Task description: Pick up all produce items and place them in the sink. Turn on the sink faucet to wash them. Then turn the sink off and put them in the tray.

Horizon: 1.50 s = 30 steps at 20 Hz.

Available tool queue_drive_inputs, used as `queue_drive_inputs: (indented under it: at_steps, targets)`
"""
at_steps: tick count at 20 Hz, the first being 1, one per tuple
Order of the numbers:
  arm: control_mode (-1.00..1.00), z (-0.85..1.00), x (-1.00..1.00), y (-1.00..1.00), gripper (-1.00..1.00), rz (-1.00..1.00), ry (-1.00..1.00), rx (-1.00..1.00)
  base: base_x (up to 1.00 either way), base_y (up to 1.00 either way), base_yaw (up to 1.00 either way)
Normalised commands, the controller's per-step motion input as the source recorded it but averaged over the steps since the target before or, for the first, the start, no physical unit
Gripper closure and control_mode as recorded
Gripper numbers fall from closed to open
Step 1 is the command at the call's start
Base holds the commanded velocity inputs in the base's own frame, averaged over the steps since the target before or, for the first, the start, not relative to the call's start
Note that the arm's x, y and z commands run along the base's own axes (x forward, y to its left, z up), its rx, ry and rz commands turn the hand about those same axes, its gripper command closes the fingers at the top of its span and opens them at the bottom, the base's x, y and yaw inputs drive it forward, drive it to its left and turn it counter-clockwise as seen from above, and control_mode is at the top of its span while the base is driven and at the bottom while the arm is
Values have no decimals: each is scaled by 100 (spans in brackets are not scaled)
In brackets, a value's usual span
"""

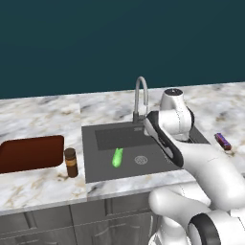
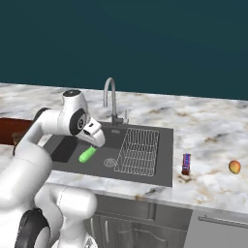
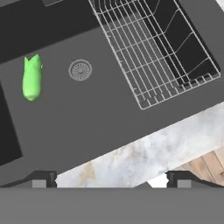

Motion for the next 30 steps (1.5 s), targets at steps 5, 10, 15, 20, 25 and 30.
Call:
queue_drive_inputs:
  at_steps: [5,10,15,20,25,30]
  targets:
    - [-100,8,0,-81,-100,-5,7,0,0,0,0]
    - [-100,4,2,-89,-100,-6,10,0,0,0,0]
    - [-100,3,8,-86,-100,-7,10,0,0,0,0]
    - [-100,12,9,-86,-100,-7,4,0,0,0,0]
    - [-100,12,3,-78,-100,-7,0,0,0,0,0]
    - [-100,10,6,-79,-100,-9,0,0,0,0,0]
